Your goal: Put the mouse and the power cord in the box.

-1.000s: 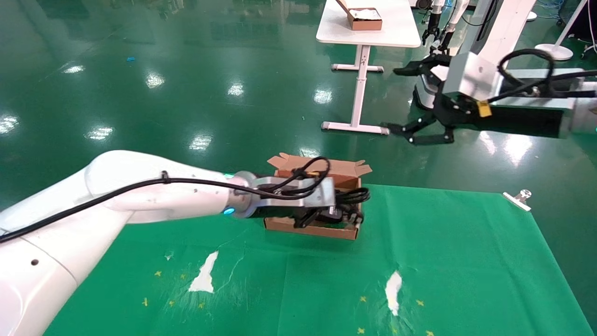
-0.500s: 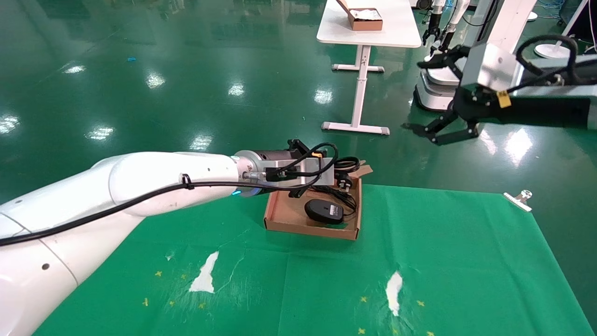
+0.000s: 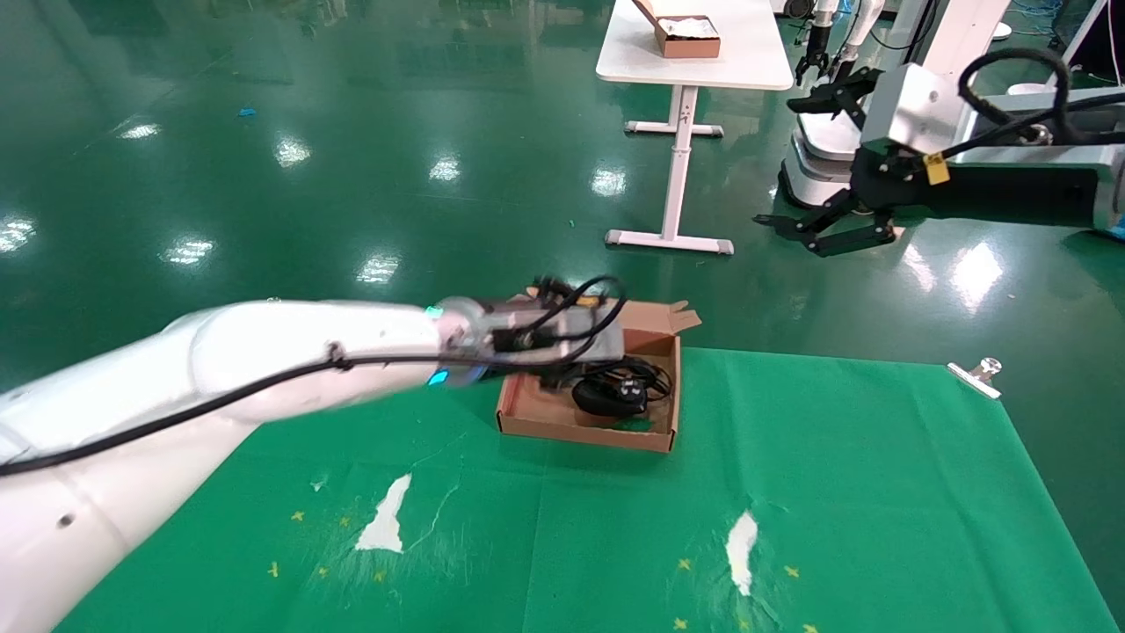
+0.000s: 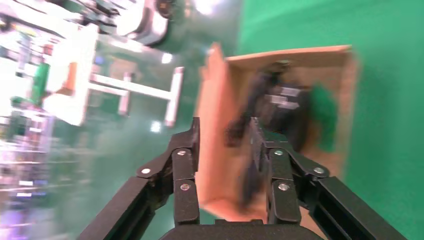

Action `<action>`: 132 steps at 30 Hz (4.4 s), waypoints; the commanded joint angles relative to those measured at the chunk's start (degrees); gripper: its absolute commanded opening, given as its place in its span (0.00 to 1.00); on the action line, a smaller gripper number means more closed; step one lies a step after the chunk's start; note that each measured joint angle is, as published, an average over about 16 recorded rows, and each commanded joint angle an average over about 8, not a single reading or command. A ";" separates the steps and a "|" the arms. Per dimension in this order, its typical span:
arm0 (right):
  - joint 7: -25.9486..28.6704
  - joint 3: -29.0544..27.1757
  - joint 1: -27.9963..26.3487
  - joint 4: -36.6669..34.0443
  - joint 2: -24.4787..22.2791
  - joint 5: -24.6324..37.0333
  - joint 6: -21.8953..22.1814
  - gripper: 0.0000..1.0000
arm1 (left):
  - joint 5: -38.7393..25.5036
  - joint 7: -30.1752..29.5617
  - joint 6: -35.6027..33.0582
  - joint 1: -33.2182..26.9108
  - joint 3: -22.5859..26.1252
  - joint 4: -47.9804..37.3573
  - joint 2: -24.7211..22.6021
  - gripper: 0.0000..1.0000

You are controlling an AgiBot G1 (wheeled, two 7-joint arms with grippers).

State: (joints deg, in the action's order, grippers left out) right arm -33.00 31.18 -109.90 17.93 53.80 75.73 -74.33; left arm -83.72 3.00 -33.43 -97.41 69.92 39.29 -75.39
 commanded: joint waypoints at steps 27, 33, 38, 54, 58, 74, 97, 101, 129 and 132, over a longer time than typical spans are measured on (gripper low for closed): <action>20.63 -7.13 22.72 26.21 -8.83 -15.91 -5.30 1.00 | 20.91 -6.88 -26.06 17.89 -26.88 17.14 20.15 1.00; 25.23 -8.72 27.81 32.06 -10.81 -19.49 -6.51 1.00 | 25.47 -8.37 -31.77 21.80 -32.76 20.87 24.56 1.00; 29.08 -10.06 32.08 36.97 -12.47 -22.48 -7.52 1.00 | 29.30 -9.63 -36.55 25.08 -37.69 24.00 28.24 1.00; 41.26 -14.29 45.57 52.47 -17.70 -31.93 -10.71 1.00 | 40.85 -13.41 -51.00 34.97 -52.59 33.45 39.39 1.00; 43.64 -15.15 48.36 55.68 -18.76 -33.89 -11.37 1.00 | 42.25 -13.74 -52.74 36.12 -54.41 34.56 40.69 1.00; 44.13 -15.47 49.17 56.56 -19.11 -34.57 -11.58 1.00 | 42.29 -13.75 -52.74 36.14 -54.40 34.53 40.69 1.00; 43.75 -15.20 48.41 55.70 -18.83 -33.94 -11.40 1.00 | 41.94 -13.73 -52.33 35.90 -53.98 34.30 40.44 1.00; 43.74 -15.19 48.38 55.66 -18.81 -33.91 -11.39 1.00 | 41.92 -13.73 -52.31 35.89 -53.97 34.28 40.43 1.00; 43.68 -15.14 48.28 55.55 -18.76 -33.81 -11.33 1.00 | 41.87 -13.73 -52.25 35.84 -53.89 34.24 40.37 1.00; 43.68 -15.14 48.27 55.54 -18.76 -33.81 -11.33 1.00 | 41.87 -13.73 -52.25 35.84 -53.89 34.24 40.37 1.00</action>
State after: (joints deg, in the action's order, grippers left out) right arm 10.68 16.04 -61.63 73.47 35.04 41.91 -85.66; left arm -41.85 -10.73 -85.68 -61.57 16.03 73.54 -35.02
